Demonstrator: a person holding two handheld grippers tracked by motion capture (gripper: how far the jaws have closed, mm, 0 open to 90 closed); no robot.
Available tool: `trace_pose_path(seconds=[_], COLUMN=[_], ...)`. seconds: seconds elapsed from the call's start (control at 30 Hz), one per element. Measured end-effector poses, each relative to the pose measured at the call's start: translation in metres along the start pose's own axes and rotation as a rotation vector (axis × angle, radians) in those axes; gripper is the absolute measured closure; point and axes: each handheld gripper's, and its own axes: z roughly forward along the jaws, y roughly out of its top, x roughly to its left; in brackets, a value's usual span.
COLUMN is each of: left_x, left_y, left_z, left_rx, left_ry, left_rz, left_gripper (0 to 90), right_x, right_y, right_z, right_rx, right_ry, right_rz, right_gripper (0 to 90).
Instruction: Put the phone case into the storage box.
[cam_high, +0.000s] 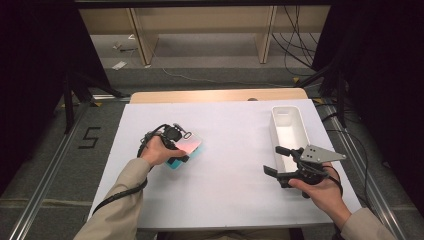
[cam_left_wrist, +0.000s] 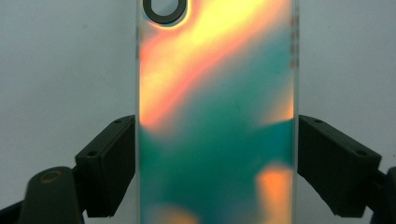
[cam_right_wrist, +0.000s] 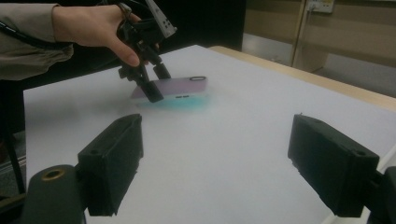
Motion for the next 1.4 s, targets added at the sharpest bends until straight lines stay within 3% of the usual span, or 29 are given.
trace_pose_path(seconds=[0.7,1.4], left_x=[-0.011,-0.027], left_y=[0.000,-0.003], left_z=[-0.021,-0.029], left_rx=[-0.159,-0.258], left_ry=[-0.018,-0.020], left_rz=[-0.002,0.032], left_gripper=[17.1,17.1], right_x=[0.000,0.001], right_y=[0.004,0.007], right_z=[-0.001,0.001], right_rx=[-0.011,-0.009], right_ry=[-0.025,-0.046], right_rz=[-0.003,-0.016], right_gripper=[11.2,12.6])
